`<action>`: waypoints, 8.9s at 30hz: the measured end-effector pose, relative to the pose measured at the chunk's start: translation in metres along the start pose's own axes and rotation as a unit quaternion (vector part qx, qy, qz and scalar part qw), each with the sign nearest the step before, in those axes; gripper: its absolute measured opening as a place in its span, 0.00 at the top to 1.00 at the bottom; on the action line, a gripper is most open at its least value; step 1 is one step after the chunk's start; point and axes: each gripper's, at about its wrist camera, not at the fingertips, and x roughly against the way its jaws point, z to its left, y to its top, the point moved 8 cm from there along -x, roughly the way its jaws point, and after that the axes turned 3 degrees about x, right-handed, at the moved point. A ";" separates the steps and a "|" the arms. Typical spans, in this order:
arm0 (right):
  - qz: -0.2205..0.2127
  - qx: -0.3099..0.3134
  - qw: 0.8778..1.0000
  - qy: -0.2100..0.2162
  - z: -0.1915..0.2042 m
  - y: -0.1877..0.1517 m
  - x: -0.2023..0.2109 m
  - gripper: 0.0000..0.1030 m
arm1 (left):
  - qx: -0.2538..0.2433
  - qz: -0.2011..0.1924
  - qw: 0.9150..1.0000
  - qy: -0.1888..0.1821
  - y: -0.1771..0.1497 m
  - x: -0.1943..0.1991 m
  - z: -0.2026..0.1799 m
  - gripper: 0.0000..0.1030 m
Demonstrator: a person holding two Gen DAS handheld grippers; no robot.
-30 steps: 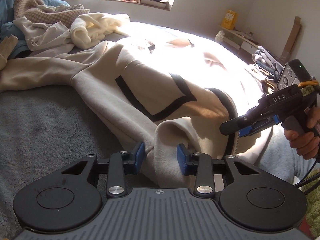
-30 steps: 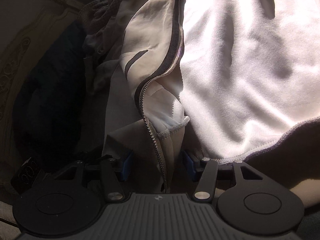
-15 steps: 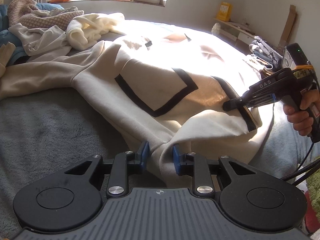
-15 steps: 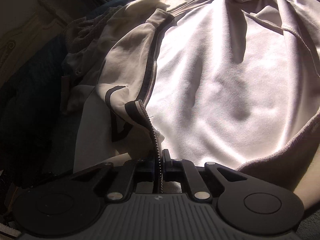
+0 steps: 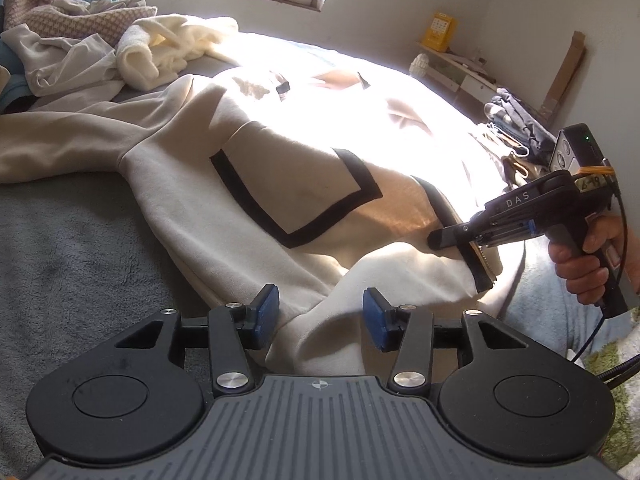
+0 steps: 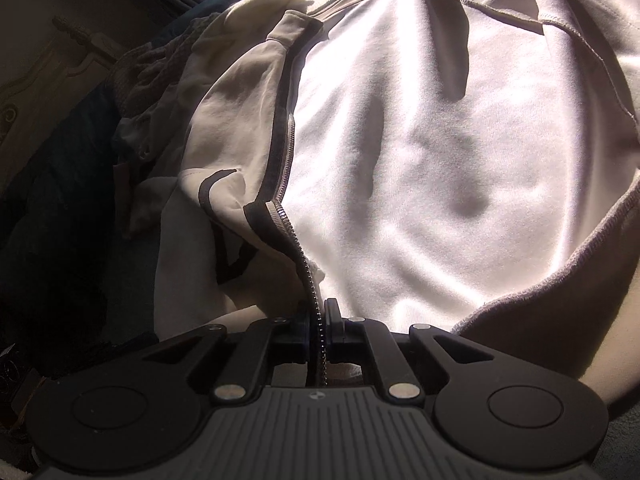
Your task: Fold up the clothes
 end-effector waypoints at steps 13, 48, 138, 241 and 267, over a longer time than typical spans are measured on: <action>0.005 -0.007 1.000 -0.003 -0.003 -0.001 -0.001 0.93 | -0.022 0.083 0.986 -0.145 -0.038 0.024 -0.035 0.61; 0.013 -0.027 1.000 0.010 -0.005 -0.003 -0.001 0.92 | -0.047 0.070 0.996 -0.003 -0.050 0.018 -0.021 0.88; -0.062 0.370 0.893 -0.249 0.046 0.165 -0.136 0.68 | 0.183 0.237 0.950 -0.092 -0.062 -0.017 0.056 0.77; 0.004 -0.046 0.998 0.033 0.000 0.207 -0.080 0.78 | -0.017 -0.023 0.999 0.024 0.182 -0.105 0.051 0.77; -0.047 -0.130 0.974 0.179 -0.028 0.277 -0.180 0.61 | 0.052 -0.045 0.997 0.042 0.197 -0.198 0.112 0.79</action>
